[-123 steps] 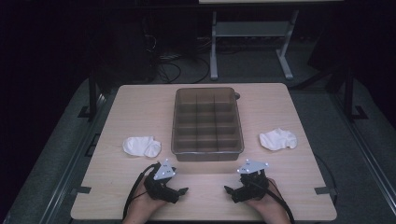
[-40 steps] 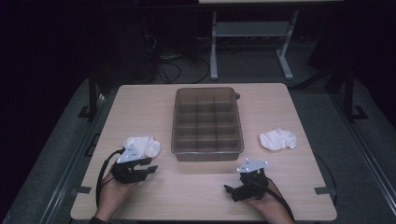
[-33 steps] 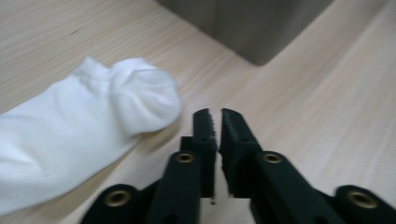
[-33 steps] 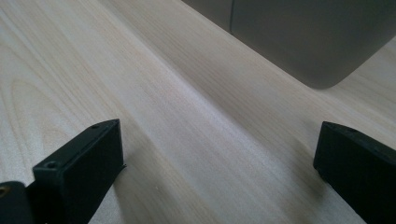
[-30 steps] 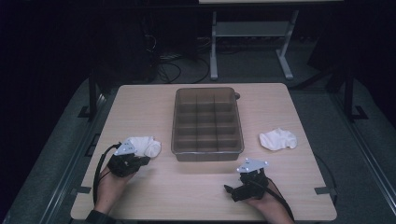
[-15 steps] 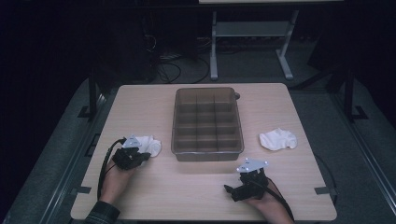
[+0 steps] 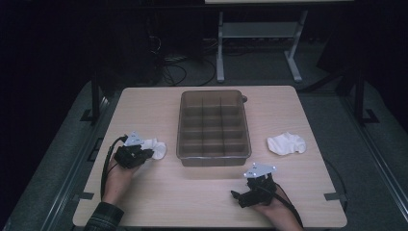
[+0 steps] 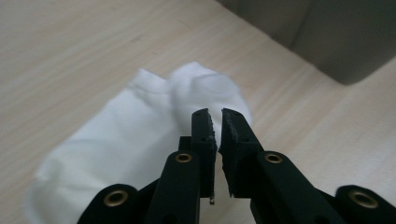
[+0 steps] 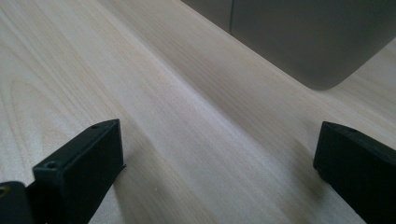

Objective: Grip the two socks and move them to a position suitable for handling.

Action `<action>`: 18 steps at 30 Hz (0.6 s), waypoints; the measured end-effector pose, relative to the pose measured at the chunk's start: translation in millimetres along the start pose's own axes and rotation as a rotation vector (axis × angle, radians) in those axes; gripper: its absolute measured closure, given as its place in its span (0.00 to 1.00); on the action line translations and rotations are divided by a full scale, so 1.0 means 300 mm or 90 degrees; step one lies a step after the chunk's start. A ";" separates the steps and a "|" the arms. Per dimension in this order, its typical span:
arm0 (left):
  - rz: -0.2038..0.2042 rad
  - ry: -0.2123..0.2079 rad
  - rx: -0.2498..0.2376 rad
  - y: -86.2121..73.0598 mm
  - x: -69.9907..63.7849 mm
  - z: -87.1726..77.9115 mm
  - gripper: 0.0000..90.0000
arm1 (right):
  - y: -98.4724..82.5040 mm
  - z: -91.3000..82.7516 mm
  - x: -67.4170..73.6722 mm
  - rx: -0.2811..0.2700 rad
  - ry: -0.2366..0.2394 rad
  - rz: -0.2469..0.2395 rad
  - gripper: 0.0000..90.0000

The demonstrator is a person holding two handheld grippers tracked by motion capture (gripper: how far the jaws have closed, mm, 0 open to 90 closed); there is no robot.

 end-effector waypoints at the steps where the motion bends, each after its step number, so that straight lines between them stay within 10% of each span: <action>1: 0.001 0.006 -0.001 0.003 0.013 -0.004 0.90 | 0.000 0.000 0.000 0.000 0.000 0.001 0.01; 18: -0.048 0.104 -0.002 -0.026 0.201 -0.072 0.60 | 0.000 0.001 0.000 0.001 0.001 0.001 0.01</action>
Point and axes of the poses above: each handheld gripper's, and its own axes: z roughly forward along the jaws, y roughly out of its top, x roughly to its left, the point moved 8 cm from there along z, roughly forward along the jaws, and after that the axes turned 12 degrees about -x, right-handed, at the moved point
